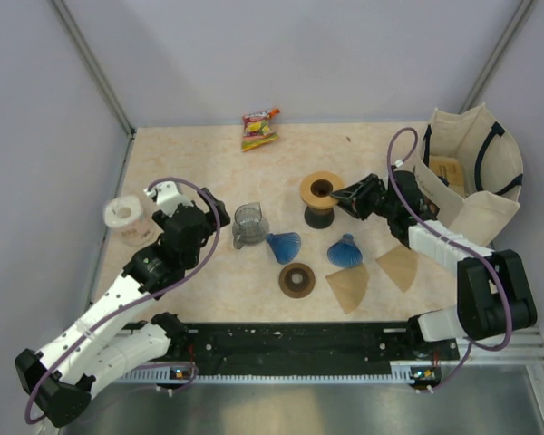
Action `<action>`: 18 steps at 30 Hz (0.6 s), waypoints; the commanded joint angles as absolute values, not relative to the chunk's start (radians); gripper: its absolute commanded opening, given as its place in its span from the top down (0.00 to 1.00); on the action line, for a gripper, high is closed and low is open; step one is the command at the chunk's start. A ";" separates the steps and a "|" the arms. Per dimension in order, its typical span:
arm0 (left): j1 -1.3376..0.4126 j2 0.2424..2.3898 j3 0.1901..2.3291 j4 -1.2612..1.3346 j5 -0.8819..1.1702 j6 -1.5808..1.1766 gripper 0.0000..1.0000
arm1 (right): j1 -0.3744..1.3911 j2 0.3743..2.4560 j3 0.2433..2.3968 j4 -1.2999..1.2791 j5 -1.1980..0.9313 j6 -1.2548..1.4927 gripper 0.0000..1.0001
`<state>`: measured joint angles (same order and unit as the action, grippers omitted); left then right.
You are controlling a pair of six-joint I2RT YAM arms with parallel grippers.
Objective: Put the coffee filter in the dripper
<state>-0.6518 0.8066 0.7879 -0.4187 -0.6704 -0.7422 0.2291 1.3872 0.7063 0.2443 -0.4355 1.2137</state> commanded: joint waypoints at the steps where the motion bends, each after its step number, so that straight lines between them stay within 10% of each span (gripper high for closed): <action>1: -0.653 0.784 0.781 -0.393 -0.686 -0.746 0.01 | 0.221 1.405 0.709 0.261 -0.423 1.193 0.66; 7: -0.653 0.787 0.784 -0.396 -0.683 -0.747 0.01 | 0.219 1.407 0.727 0.222 -0.403 1.163 0.49; 14: -0.652 0.795 0.792 -0.396 -0.675 -0.747 0.01 | 0.219 1.332 0.764 0.137 -0.358 1.031 0.05; 18: -0.653 0.811 0.799 -0.364 -0.695 -0.750 0.01 | 0.221 1.206 0.791 -0.045 -0.296 0.851 0.01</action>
<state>-0.6518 0.8013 0.7830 -0.4183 -0.6704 -0.7429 0.2260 1.3437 0.7128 0.1051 -0.3744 1.0466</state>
